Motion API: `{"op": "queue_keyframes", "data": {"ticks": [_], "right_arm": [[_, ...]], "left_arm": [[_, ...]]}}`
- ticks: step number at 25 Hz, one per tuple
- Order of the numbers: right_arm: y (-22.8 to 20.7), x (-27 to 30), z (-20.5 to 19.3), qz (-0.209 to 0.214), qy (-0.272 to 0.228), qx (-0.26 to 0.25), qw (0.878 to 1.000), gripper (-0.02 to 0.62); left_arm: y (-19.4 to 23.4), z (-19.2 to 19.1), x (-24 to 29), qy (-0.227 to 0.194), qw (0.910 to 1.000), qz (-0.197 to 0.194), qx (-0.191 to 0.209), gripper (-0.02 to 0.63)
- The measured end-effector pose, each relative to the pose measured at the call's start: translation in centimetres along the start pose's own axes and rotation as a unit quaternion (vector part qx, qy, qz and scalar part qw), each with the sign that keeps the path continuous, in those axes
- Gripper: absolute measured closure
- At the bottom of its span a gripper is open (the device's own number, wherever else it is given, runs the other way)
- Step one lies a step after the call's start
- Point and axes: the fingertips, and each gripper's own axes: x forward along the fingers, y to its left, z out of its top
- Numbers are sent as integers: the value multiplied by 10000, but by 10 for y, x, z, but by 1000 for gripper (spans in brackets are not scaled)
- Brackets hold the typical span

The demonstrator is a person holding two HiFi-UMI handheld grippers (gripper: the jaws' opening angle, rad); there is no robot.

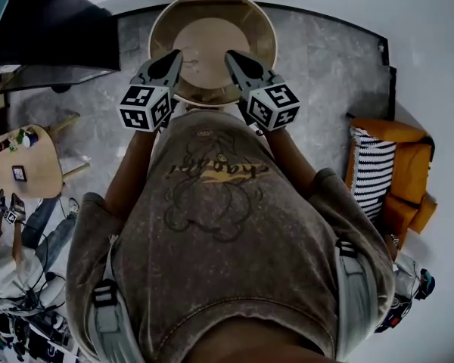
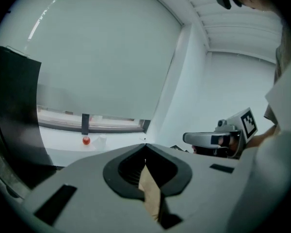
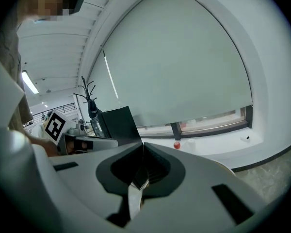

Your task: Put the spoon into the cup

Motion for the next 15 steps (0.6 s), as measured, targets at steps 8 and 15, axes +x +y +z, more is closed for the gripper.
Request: {"op": "queue_keyframes", "data": {"ticks": [8,15], "right_arm": [[19,-14,22,152,-201,-274,9993,575],[26,-13,27,283,-235,-385,9986,575]], "left_arm": [[-19,30,-33,-528,9970,40,564,588],[-27,35,-34,-750,9956,80,552,588]]}}
